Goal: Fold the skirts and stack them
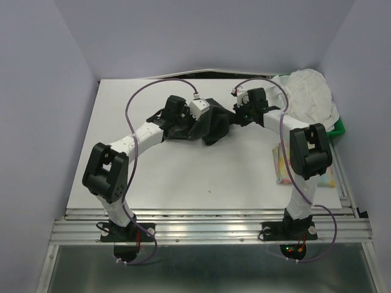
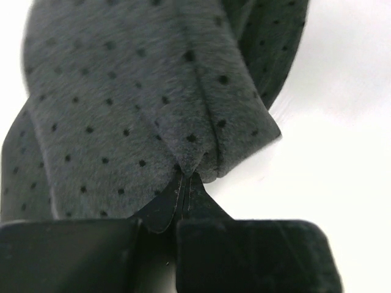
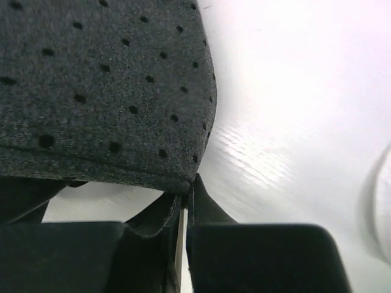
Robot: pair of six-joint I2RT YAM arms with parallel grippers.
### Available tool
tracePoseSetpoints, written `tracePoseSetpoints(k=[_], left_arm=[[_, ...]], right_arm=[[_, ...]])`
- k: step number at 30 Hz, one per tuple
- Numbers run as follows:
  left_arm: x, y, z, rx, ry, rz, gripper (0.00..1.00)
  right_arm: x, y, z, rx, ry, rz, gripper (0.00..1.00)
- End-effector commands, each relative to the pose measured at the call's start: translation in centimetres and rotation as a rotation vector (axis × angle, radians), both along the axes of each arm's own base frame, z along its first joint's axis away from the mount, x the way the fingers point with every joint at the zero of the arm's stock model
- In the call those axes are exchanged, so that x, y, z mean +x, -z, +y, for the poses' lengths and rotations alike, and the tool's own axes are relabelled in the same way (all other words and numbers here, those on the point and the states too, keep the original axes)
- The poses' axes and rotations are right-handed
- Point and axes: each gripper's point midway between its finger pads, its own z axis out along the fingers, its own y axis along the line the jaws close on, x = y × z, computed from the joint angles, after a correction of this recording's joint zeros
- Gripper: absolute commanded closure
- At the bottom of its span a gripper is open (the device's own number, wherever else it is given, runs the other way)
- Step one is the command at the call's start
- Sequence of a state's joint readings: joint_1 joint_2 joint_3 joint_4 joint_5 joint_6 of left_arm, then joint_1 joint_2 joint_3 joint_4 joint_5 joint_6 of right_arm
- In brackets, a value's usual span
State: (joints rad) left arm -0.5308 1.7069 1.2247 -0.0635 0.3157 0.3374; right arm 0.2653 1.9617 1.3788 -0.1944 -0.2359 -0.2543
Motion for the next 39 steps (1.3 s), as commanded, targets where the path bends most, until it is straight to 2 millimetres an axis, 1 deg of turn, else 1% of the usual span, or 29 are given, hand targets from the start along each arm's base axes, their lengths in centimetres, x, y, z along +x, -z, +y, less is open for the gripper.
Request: tracePoseSetpoints(k=[1,4,5,8,9,10,11,13,14,15,16,17,18,20,21,23,26,28,29,30,31,32,33,34,35,36,37,38,39], left_arm=[[1.8,-7.2,3.9,-0.089,-0.082,-0.097,1.00],[1.9,-9.9,6.9,-0.107,-0.119,-0.123,1.00],[1.1,-11.4,7.2,-0.117,-0.103,-0.137,1.00],[-0.6,-13.2,7.9,-0.092,-0.050,-0.193,1.00],[-1.6,-14.6,8.3,-0.101,-0.043,-0.223,1.00],[-2.2,-15.0,8.4,-0.104,-0.040,-0.232,1.00],[-3.2,-15.9,8.9,-0.103,-0.043,-0.249,1.00],[-3.9,-16.8,9.5,-0.100,-0.059,-0.274,1.00],[-4.5,-17.8,10.3,-0.100,-0.090,-0.305,1.00],[-4.8,-18.4,10.6,-0.102,-0.107,-0.324,1.00],[-5.5,-19.7,11.3,-0.118,-0.137,-0.356,1.00],[-5.4,-19.8,11.3,-0.121,-0.146,-0.355,1.00],[-6.7,-21.6,11.8,-0.141,-0.150,-0.392,1.00],[-7.1,-22.1,12.0,-0.142,-0.151,-0.403,1.00],[-7.8,-23.0,12.3,-0.141,-0.146,-0.429,1.00],[-8.9,-24.0,12.8,-0.124,-0.126,-0.467,1.00],[-9.9,-24.9,12.5,-0.114,-0.072,-0.481,1.00],[-9.9,-24.3,12.3,-0.109,-0.064,-0.450,1.00],[-9.7,-23.6,12.0,-0.109,-0.054,-0.428,1.00],[-9.0,-22.7,11.8,-0.106,-0.052,-0.407,1.00],[-8.5,-21.4,11.5,-0.112,-0.062,-0.368,1.00],[-8.0,-20.6,11.4,-0.119,-0.070,-0.346,1.00],[-6.4,-19.5,11.5,-0.120,-0.091,-0.319,1.00],[-5.6,-18.6,11.7,-0.126,-0.106,-0.296,1.00],[-3.8,-16.9,12.3,-0.132,-0.150,-0.242,1.00],[-3.1,-16.0,12.0,-0.143,-0.153,-0.209,1.00],[-1.9,-15.2,13.1,-0.148,-0.199,-0.182,1.00],[-0.2,-13.9,13.4,-0.157,-0.238,-0.125,1.00],[0.9,-13.5,13.9,-0.168,-0.267,-0.109,0.99]], right_arm=[[3.3,-9.5,-1.5,0.048,0.054,-0.238,0.99],[3.6,-13.0,-2.1,0.048,0.057,-0.315,0.99],[3.5,-15.3,-2.1,0.057,0.056,-0.359,0.99],[2.9,-18.4,-2.2,0.063,0.042,-0.417,0.99],[2.4,-20.5,-2.2,0.075,0.037,-0.454,0.99],[2.1,-21.9,-2.1,0.085,0.033,-0.478,0.99],[1.5,-23.5,-2.1,0.098,0.027,-0.498,0.99],[0.7,-26.1,-2.1,0.119,0.023,-0.536,0.99],[0.2,-26.9,-2.1,0.128,0.020,-0.542,0.99],[-0.6,-28.8,-2.2,0.141,0.023,-0.575,0.99],[-1.1,-30.1,-2.3,0.148,0.023,-0.597,0.99],[-1.6,-31.2,-2.4,0.156,0.025,-0.616,0.99],[-2.7,-33.4,-2.6,0.174,0.027,-0.652,0.99],[-3.8,-35.0,-2.7,0.188,0.025,-0.677,0.99],[-4.8,-37.0,-2.8,0.210,0.026,-0.710,0.99],[-5.9,-38.7,-2.9,0.229,0.024,-0.728,0.99],[-7.1,-39.9,-2.7,0.257,0.010,-0.733,0.99],[-6.8,-39.9,-2.6,0.261,0.012,-0.733,0.99],[-6.3,-39.5,-2.6,0.259,0.017,-0.726,0.99],[-5.0,-38.3,-2.4,0.255,0.027,-0.696,0.99],[-4.1,-38.2,-2.3,0.257,0.035,-0.697,0.99],[-3.2,-37.6,-2.1,0.257,0.039,-0.683,0.99],[-1.0,-35.2,-1.6,0.251,0.044,-0.636,0.99],[0.2,-34.3,-1.3,0.253,0.047,-0.620,0.99],[2.6,-32.1,-0.5,0.268,0.053,-0.566,0.99],[2.5,-33.6,-0.5,0.276,0.051,-0.596,0.99],[4.7,-31.8,0.7,0.287,0.039,-0.560,0.99],[5.6,-30.8,2.2,0.290,0.020,-0.538,0.99],[6.6,-29.4,3.2,0.280,0.012,-0.521,0.99]])
